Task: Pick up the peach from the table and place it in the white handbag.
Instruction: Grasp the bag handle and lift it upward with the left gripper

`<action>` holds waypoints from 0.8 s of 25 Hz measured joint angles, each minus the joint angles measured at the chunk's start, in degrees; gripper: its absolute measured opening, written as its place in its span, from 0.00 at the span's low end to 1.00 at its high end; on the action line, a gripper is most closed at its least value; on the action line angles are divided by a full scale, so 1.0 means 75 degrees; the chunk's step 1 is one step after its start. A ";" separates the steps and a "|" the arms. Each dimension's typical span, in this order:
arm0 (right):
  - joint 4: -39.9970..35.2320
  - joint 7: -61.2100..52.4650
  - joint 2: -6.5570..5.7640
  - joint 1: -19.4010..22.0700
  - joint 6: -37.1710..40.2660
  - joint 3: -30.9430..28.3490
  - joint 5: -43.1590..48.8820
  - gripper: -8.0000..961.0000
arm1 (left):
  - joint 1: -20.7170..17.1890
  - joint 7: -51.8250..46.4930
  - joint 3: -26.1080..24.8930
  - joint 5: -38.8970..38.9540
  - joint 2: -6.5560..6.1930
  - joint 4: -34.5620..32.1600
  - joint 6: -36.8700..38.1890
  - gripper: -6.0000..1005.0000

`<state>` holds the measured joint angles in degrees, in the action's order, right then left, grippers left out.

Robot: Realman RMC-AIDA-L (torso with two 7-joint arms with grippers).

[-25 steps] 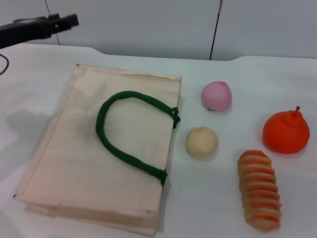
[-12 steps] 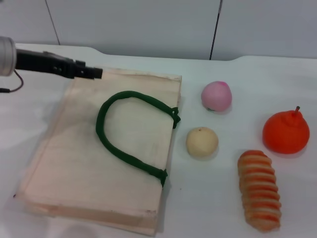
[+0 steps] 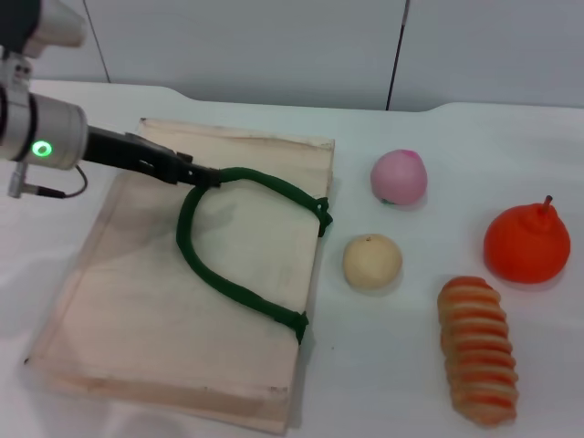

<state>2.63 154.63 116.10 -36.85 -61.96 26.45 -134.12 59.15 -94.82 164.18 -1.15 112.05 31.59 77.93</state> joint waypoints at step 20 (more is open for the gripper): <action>0.0000 -0.0005 0.0000 -0.0045 0.0000 0.0000 0.0000 0.88 | 0.0063 -0.0279 -0.0013 -0.0571 0.0190 -0.0825 -0.1547 0.68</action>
<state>2.63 154.59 116.10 -37.18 -61.96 26.45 -134.12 59.63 -96.91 164.09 -5.43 113.47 25.40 66.32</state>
